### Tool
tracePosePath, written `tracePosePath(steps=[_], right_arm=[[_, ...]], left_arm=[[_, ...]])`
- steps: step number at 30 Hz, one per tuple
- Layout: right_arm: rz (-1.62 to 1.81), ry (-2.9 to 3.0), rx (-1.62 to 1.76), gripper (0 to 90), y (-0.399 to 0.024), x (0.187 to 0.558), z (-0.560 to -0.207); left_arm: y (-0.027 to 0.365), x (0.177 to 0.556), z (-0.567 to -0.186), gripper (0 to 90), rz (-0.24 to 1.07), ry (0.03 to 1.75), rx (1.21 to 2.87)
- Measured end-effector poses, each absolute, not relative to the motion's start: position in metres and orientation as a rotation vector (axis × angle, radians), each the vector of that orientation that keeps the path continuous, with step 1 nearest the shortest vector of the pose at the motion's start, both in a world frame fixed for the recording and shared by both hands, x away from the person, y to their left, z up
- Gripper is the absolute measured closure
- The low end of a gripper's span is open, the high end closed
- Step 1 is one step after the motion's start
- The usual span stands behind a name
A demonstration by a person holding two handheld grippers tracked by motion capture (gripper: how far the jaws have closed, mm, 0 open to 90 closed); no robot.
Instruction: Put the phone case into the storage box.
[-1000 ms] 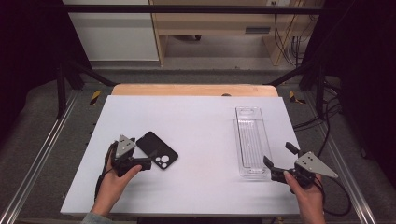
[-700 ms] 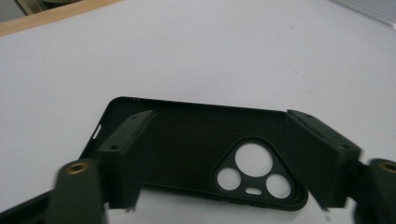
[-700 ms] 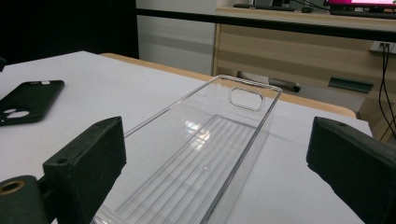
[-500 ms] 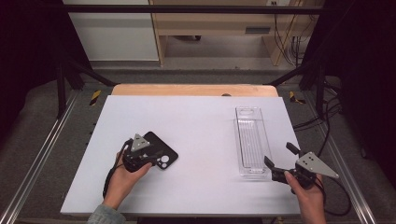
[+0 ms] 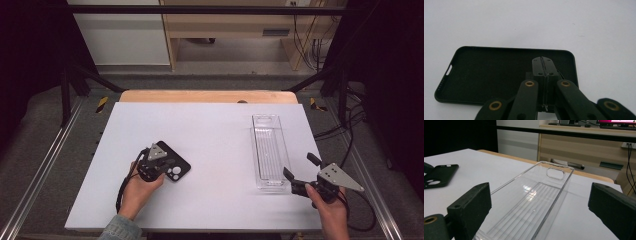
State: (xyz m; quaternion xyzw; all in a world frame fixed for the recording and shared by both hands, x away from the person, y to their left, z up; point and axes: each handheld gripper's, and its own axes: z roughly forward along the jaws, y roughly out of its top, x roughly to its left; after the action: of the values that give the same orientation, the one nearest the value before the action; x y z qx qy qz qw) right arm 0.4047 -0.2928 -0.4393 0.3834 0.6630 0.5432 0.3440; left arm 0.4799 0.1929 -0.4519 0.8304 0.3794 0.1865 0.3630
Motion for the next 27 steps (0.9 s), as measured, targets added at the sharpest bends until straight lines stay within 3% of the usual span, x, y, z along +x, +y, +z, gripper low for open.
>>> tracePosePath(steps=[27], right_arm=[[1.413,1.722,0.99,5.1,-0.291,0.404,-0.438]], left_arm=[[0.183,0.471,-0.463,90.0,0.407,0.941,2.211]])
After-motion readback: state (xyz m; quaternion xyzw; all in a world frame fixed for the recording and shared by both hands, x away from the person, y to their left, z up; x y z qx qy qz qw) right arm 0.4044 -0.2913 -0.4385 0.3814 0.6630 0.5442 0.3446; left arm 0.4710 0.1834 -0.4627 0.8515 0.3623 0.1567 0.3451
